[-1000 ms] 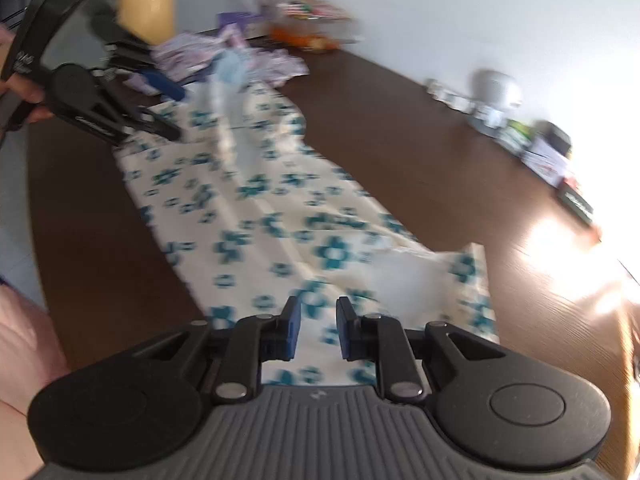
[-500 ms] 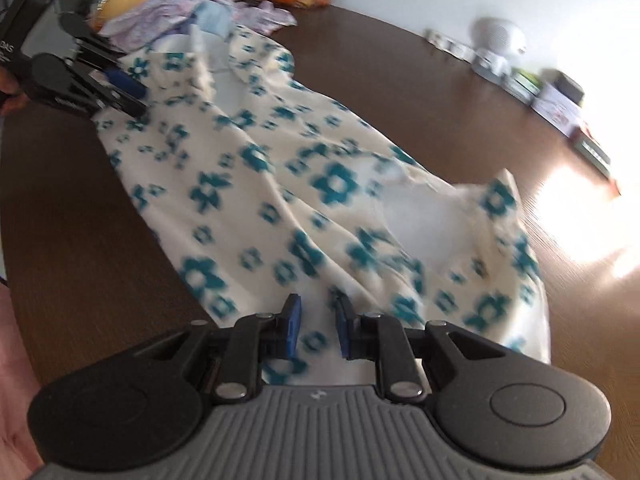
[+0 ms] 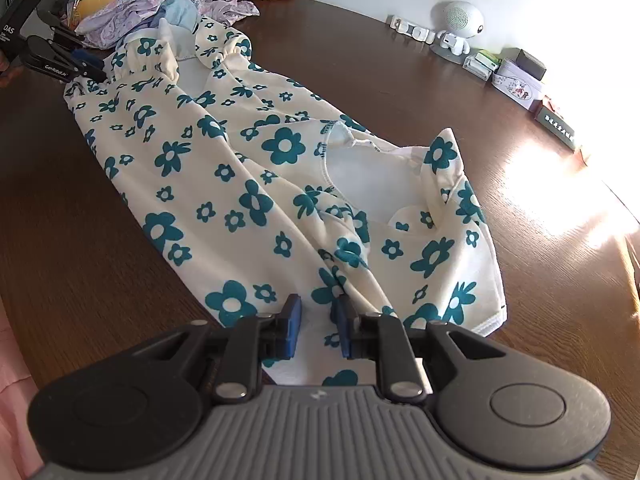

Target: Fold clothes

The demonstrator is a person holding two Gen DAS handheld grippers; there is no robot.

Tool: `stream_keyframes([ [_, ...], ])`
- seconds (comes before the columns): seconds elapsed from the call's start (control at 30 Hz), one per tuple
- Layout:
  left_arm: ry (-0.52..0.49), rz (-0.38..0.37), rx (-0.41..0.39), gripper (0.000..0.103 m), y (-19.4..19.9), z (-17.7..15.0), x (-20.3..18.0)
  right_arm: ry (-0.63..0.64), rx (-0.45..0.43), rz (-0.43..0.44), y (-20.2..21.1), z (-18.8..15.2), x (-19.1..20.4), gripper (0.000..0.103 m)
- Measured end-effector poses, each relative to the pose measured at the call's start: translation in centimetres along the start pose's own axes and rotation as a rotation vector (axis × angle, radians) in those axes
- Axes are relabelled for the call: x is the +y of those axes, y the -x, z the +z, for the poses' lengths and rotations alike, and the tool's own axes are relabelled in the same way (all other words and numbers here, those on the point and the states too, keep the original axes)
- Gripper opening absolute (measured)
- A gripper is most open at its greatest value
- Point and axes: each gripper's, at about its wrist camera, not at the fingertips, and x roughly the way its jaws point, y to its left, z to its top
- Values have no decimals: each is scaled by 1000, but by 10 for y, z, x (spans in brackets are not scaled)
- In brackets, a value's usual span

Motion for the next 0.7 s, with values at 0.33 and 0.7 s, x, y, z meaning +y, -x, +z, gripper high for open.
stream_keyframes([
  [0.33, -24, 28, 15, 24, 3, 4, -5, -22, -10, 11, 0, -3, -2, 18],
  [0.7, -42, 22, -104, 100, 68, 51, -18, -15, -55, 38, 45, 32, -7, 101],
])
